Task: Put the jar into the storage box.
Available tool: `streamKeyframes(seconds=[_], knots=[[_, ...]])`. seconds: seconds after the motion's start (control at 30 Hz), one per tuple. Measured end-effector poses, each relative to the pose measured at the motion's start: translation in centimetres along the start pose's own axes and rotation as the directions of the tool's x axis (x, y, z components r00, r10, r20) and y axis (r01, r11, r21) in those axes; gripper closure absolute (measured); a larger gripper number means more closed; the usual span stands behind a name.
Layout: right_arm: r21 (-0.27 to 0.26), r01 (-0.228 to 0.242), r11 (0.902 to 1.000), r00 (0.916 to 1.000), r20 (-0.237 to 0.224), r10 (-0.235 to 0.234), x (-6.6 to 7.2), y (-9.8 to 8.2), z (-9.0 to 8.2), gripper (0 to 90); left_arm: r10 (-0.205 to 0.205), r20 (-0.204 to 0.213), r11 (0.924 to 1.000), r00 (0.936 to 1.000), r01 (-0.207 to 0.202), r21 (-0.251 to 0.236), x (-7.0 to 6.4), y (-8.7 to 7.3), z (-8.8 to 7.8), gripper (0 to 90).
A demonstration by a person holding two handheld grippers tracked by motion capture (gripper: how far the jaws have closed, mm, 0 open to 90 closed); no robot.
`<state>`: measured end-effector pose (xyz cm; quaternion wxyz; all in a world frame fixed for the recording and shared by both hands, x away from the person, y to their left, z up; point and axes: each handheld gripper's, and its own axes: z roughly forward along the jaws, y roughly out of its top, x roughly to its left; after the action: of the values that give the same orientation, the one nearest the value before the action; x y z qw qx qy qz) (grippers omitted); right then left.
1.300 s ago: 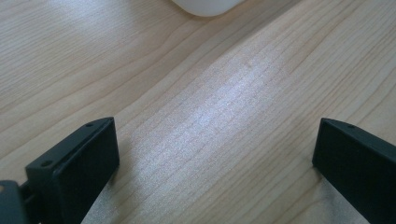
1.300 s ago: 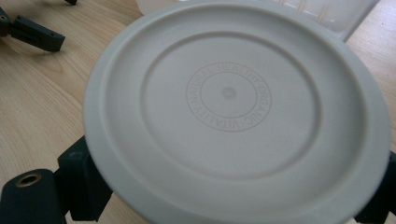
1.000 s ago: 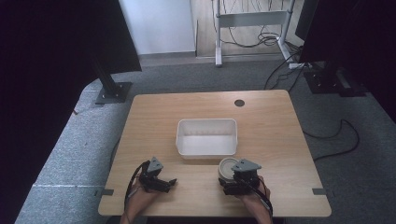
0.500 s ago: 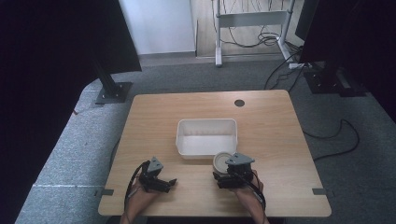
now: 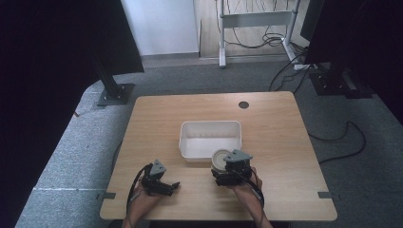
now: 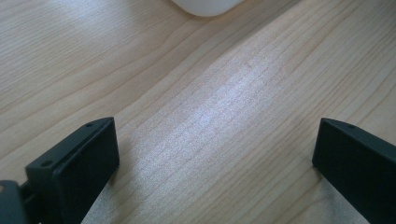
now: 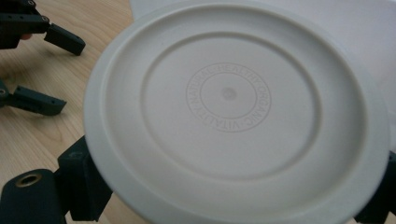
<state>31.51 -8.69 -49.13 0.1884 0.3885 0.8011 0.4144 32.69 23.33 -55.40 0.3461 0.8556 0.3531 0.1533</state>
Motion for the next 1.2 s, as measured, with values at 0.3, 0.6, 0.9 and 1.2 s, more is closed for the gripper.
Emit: streamKeyframes(seconds=[0.3, 0.6, 0.9, 1.2], knots=[[-0.010, 0.030, 0.9995, 0.9995, -0.008, -0.030, 0.5, 1.4, 0.9, 9.4, -0.001, 0.000, 1.0000, 1.0000, 0.001, -0.001, 0.0, 0.0, 0.0, 0.2], [-0.018, 0.046, 0.9988, 0.9989, -0.006, -0.046, 0.8, 2.6, 1.8, 9.4, -0.002, 0.000, 1.0000, 1.0000, 0.002, -0.001, 0.0, 0.0, 0.0, 0.2], [-0.016, 0.058, 0.9982, 0.9982, -0.009, -0.058, 0.9, 3.4, 3.0, 9.4, -0.001, 0.000, 1.0000, 1.0000, 0.001, -0.001, 0.0, 0.0, 0.0, 0.2], [-0.007, 0.052, 0.9986, 0.9986, -0.006, -0.052, 0.7, 3.8, 4.2, 9.4, -0.001, 0.000, 1.0000, 1.0000, 0.001, -0.001, 0.0, 0.0, 0.0, 0.2]])
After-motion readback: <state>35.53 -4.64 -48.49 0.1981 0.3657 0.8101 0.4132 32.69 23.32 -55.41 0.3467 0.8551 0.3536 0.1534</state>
